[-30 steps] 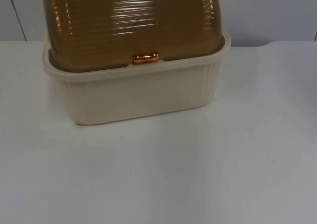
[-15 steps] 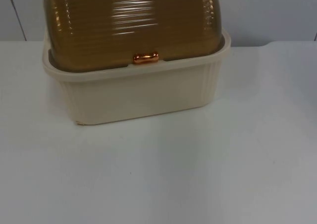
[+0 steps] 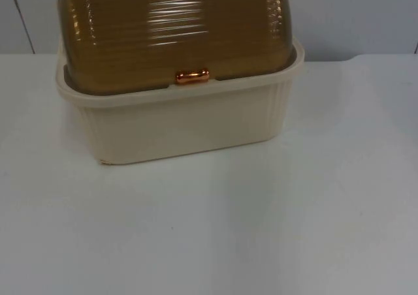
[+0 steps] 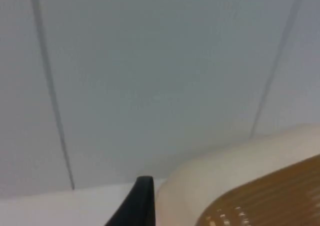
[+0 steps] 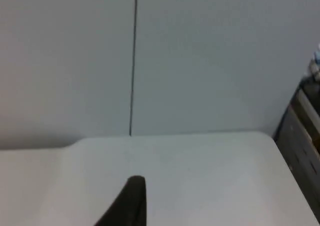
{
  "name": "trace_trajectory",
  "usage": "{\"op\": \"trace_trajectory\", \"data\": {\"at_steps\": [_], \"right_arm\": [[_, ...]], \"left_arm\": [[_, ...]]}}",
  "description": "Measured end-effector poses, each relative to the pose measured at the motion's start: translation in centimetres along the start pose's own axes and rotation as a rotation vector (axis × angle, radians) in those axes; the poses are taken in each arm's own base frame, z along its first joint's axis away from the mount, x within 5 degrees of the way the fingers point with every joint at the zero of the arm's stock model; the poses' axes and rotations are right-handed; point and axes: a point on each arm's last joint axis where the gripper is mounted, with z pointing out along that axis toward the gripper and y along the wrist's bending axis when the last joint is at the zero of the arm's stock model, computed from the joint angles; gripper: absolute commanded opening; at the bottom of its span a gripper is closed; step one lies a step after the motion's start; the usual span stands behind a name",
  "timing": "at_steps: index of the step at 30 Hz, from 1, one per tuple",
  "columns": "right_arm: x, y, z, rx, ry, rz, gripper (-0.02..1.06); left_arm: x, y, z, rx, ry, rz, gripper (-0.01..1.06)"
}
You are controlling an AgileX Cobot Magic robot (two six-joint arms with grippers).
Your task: Open the box lid with the left hand, place the block into the box with the right hand, then close the box lid with the left hand.
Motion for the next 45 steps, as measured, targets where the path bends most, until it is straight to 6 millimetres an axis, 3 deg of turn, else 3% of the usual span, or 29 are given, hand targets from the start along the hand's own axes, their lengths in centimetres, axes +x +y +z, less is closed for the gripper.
{"op": "trace_trajectory", "data": {"at_steps": [2,7,8,12,13,18,19,21,23,24,28,33,40,45], "right_arm": [[0.2,-0.1,-0.7,-0.007,-0.024,0.005,1.05],[0.0,-0.7,-5.0,-0.023,-0.235,0.025,1.05],[0.0,-0.7,-5.0,-0.023,-0.235,0.025,1.05],[0.5,-1.5,-8.8,-0.010,-0.347,0.014,1.05],[0.5,-1.5,-8.8,-0.010,-0.347,0.014,1.05],[3.4,-2.8,-16.1,-0.007,-0.488,0.053,1.05],[3.4,-2.8,-16.1,-0.007,-0.488,0.053,1.05],[5.2,-3.2,-18.9,0.019,-0.512,0.021,1.05],[6.1,-3.2,-20.4,-0.002,-0.547,0.027,1.05],[6.1,-3.2,-20.4,-0.002,-0.547,0.027,1.05],[7.2,-2.5,-23.1,-0.039,-0.605,0.010,1.05],[8.3,-2.1,-24.7,-0.100,-0.627,0.013,1.05],[11.0,-3.0,-28.1,-0.152,-0.703,0.024,1.05],[12.3,-3.7,-28.4,-0.211,-0.665,0.045,1.05]], "left_arm": [[-0.3,-0.7,-0.7,0.017,-0.020,0.029,1.05],[-1.8,-2.4,-5.9,-0.015,-0.183,0.134,1.05],[-1.8,-2.4,-5.9,-0.015,-0.183,0.134,1.05],[-2.5,-3.3,-11.7,-0.054,-0.339,0.182,1.05],[-2.5,-3.3,-11.7,-0.054,-0.339,0.182,1.05],[-1.0,-4.9,-19.8,-0.091,-0.466,0.249,1.05],[-1.0,-4.9,-19.8,-0.091,-0.466,0.249,1.05],[-0.2,-5.4,-22.4,-0.111,-0.513,0.264,1.05],[0.7,-5.8,-25.0,-0.138,-0.575,0.289,1.05],[0.7,-5.8,-25.0,-0.138,-0.575,0.289,1.05],[2.4,-6.6,-28.4,-0.207,-0.626,0.327,1.05],[4.5,-7.5,-30.4,-0.186,-0.612,0.327,1.05],[7.6,-8.3,-33.8,-0.128,-0.659,0.283,1.05],[9.2,-8.6,-35.1,-0.100,-0.657,0.262,1.05]]}}
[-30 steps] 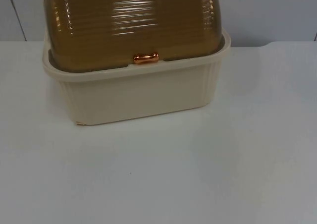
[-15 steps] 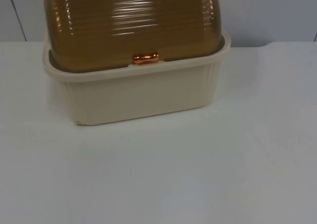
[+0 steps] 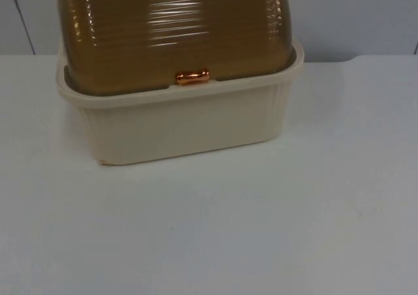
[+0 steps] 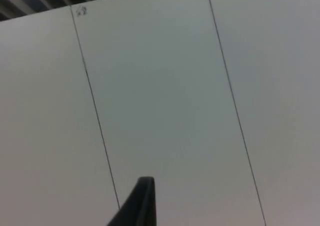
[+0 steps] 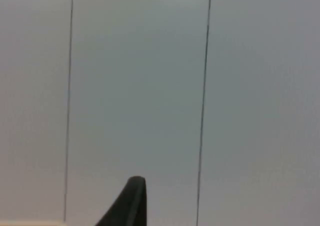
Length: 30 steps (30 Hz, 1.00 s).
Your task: Open the box lid with the left hand, place the block into the box with the right hand, then close the box lid with the left hand.
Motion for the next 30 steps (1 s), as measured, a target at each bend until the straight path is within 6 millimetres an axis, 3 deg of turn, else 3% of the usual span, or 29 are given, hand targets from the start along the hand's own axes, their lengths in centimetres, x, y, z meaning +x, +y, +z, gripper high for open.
{"op": "trace_trajectory", "data": {"at_steps": [8,14,19,23,26,27,30], "right_arm": [[0.4,0.5,-0.4,-0.074,0.062,0.005,1.05],[0.8,0.8,-0.4,-0.105,0.102,0.014,1.05],[0.7,0.8,-0.2,-0.096,0.083,0.011,1.05],[2.4,0.5,1.9,-0.062,0.157,0.037,1.05],[5.3,0.3,4.3,-0.021,0.288,0.071,1.05],[5.3,0.3,4.3,-0.021,0.288,0.071,1.05],[8.7,0.4,6.5,-0.006,0.426,0.075,1.05]], "left_arm": [[0.2,-0.3,-1.5,0.002,-0.014,-0.015,1.05],[0.6,-0.8,-2.6,0.038,0.100,-0.023,1.05],[0.4,-0.5,-2.2,0.017,0.050,-0.024,1.05],[2.8,-0.1,0.0,-0.016,0.140,-0.065,1.05],[7.1,0.0,2.6,-0.028,0.318,-0.125,1.05],[7.1,0.0,2.6,-0.028,0.318,-0.125,1.05],[11.2,-0.1,4.5,-0.026,0.470,-0.150,1.05]]}}
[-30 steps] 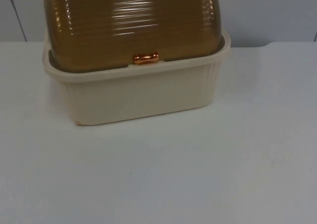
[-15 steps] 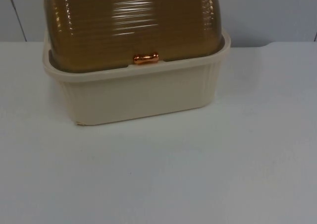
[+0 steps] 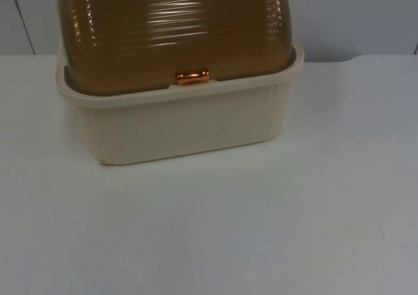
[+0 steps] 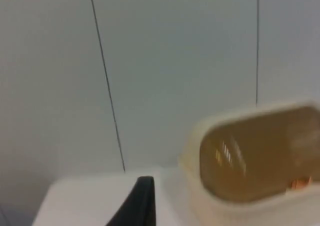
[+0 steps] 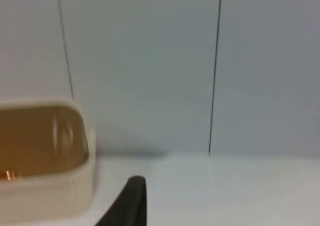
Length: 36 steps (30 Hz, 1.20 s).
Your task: Open the box lid with the left hand, place the block into the box with the right hand, then close the box lid with the left hand.
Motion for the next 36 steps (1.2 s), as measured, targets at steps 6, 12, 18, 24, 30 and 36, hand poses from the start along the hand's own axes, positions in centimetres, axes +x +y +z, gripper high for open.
{"op": "trace_trajectory", "data": {"at_steps": [6,12,18,24,30,36], "right_arm": [[4.0,0.0,4.5,0.006,0.198,-0.001,1.05],[6.9,0.0,7.0,0.009,0.309,-0.004,1.05],[8.7,-0.3,8.2,0.042,0.372,-0.030,1.05],[8.9,-0.4,8.3,0.054,0.377,-0.018,1.05],[8.9,-0.4,8.3,0.055,0.377,-0.017,1.05],[8.8,-0.4,8.3,0.055,0.373,-0.017,1.05]], "left_arm": [[4.4,0.4,3.9,-0.012,0.200,-0.004,1.05],[7.8,0.6,6.0,-0.027,0.339,-0.013,1.05],[8.5,0.6,6.1,-0.028,0.389,-0.024,1.05],[8.8,0.6,6.0,-0.033,0.427,-0.022,1.05],[9.1,0.8,6.1,-0.043,0.437,-0.016,1.05],[9.4,1.0,6.3,-0.075,0.446,-0.033,1.05]]}}
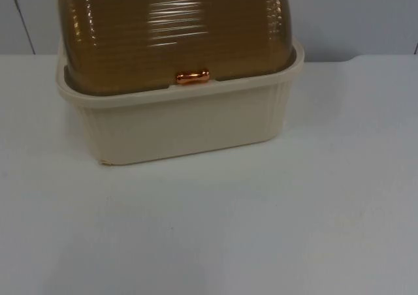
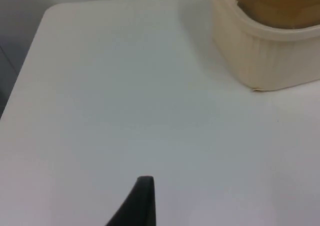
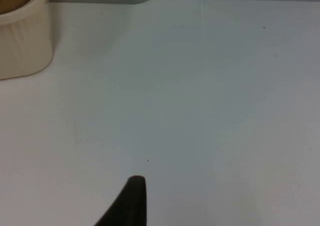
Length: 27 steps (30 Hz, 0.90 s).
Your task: Open the box lid with the left hand, place the block into the box with the right hand, then close the box lid with the left hand.
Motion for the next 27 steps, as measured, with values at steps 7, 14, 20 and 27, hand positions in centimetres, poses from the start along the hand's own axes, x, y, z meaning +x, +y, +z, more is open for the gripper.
{"op": "trace_trajectory", "data": {"at_steps": [7,14,20,27], "right_arm": [[0.00,0.00,0.00,0.000,0.000,0.001,1.05],[0.00,0.44,-0.01,-0.048,0.002,0.097,1.05],[0.00,0.51,-0.01,-0.056,0.003,0.108,1.05],[0.00,0.45,-0.01,-0.049,0.002,0.082,1.05]], "left_arm": [[0.00,0.00,0.00,0.000,0.000,-0.009,1.05],[-0.01,0.00,0.00,0.000,-0.001,-0.012,1.05],[0.00,0.11,0.00,-0.012,0.000,-0.043,1.05],[0.00,0.21,0.00,-0.024,0.000,-0.054,1.05]]}}
